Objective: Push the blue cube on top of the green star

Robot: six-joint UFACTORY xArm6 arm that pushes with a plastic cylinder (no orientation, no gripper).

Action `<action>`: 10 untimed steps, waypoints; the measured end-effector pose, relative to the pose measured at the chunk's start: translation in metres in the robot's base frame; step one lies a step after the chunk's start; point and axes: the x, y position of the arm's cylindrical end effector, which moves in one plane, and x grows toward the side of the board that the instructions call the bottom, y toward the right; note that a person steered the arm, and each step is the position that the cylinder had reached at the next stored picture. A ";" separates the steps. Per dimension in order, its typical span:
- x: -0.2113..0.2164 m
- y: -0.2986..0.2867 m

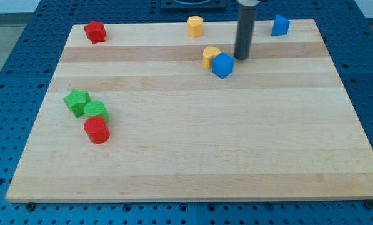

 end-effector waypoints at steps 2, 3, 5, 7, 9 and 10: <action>0.020 0.001; 0.036 -0.035; 0.060 -0.113; 0.062 -0.093; 0.047 -0.130; 0.030 -0.154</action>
